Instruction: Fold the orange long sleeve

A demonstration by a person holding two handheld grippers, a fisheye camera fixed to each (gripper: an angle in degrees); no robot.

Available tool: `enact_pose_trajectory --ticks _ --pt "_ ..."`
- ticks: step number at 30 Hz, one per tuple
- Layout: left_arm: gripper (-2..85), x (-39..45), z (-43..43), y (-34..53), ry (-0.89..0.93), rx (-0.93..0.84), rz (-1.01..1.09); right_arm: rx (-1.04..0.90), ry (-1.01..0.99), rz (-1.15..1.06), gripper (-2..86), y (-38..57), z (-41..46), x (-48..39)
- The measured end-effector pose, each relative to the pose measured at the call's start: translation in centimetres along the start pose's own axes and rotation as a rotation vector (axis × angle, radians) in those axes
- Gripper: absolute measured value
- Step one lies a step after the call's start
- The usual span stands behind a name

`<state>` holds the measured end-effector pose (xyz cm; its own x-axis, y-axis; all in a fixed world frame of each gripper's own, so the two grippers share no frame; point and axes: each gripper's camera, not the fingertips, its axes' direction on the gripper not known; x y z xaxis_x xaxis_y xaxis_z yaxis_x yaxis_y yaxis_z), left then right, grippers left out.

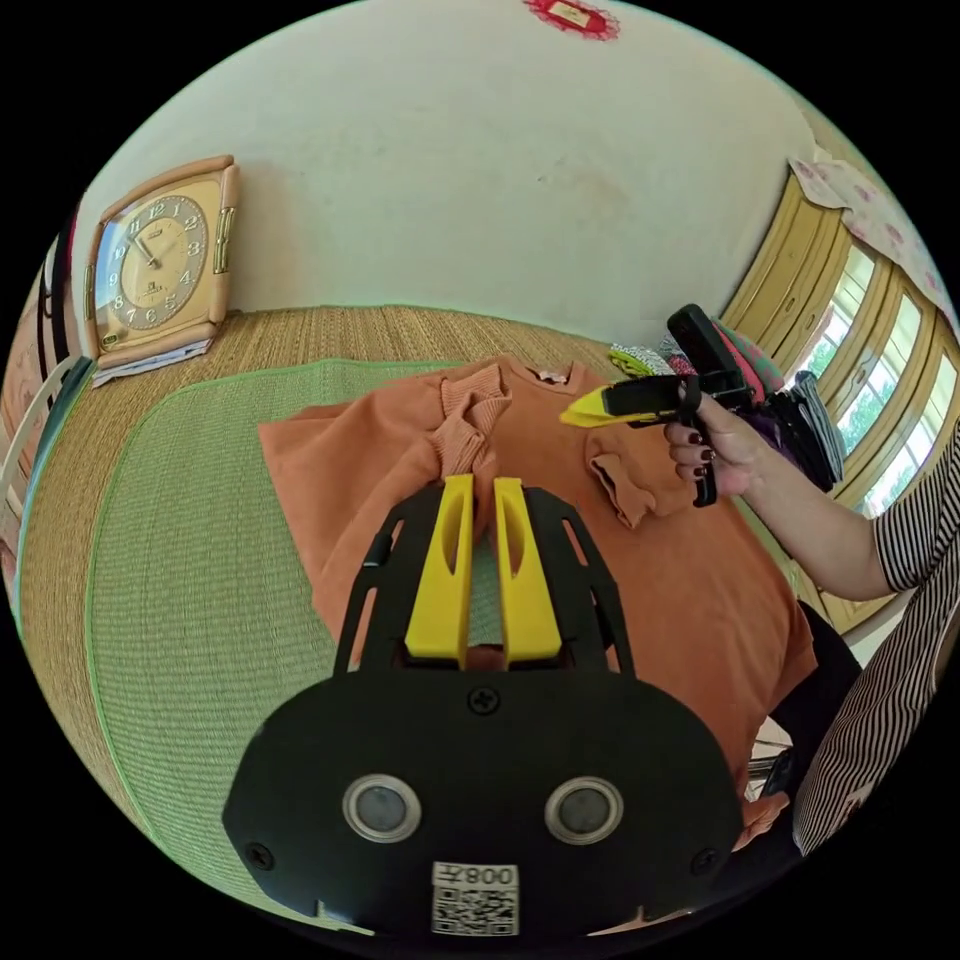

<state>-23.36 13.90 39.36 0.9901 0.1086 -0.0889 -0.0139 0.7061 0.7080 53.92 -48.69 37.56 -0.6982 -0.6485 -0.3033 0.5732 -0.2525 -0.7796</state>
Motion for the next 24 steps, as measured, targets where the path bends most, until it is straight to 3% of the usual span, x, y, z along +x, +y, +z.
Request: enact_pose_trajectory --ticks 11,16,24 --pt "3.4 9.2 3.4 0.1 -0.162 -0.067 0.160 -0.133 -0.092 -0.013 11.0 -6.7 6.3 1.2" --pt "3.4 12.9 4.6 -0.1 -0.217 -0.070 0.190 -0.262 -0.134 -0.030 7.2 -8.6 9.7 1.1" --pt "2.7 20.5 3.9 -3.3 -0.209 0.087 0.238 -0.146 -0.166 -0.129 5.2 -9.4 3.3 -1.9"
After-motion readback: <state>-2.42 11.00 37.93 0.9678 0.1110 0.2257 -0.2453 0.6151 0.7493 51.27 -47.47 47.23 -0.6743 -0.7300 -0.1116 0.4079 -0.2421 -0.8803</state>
